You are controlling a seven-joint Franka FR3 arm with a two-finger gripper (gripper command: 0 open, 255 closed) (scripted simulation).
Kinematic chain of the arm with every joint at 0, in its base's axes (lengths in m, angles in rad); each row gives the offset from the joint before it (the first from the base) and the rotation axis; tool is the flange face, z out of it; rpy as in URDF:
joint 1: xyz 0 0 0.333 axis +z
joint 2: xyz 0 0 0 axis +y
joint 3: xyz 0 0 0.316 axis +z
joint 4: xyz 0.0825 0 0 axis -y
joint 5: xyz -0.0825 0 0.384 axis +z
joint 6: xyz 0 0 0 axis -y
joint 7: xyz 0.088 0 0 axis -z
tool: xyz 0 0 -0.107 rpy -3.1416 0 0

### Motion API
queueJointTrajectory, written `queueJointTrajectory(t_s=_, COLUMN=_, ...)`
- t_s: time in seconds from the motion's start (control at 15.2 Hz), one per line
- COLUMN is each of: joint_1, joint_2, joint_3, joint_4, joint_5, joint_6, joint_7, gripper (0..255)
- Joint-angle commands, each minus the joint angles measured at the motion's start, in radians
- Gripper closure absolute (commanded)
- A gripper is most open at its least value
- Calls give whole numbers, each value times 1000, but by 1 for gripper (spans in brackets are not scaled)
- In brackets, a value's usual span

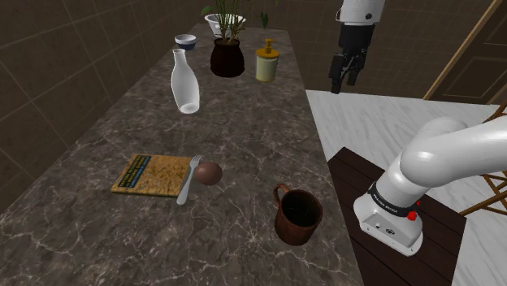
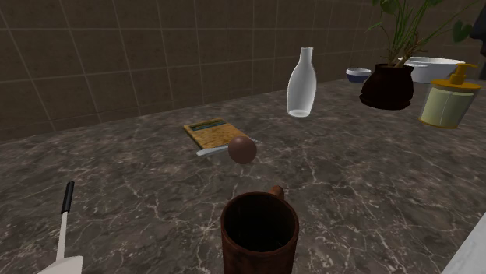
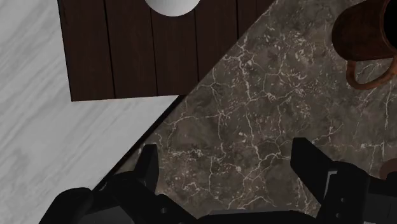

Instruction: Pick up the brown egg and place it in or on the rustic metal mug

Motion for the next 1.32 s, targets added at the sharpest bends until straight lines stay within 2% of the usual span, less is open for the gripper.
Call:
queueJointTrajectory(t_s=0.0, joint_1=0, joint_2=0, joint_3=0, joint_4=0, joint_5=0, joint_6=0, joint_7=0, gripper=0)
queueJointTrajectory(t_s=0.66, joint_1=96, joint_2=376, joint_3=150, joint_4=184, joint_5=10, joint_6=138, joint_7=-11, gripper=0)
queueJointTrajectory(t_s=1.25, joint_1=172, joint_2=719, joint_3=277, joint_4=421, joint_5=-61, joint_6=182, joint_7=12, gripper=0)
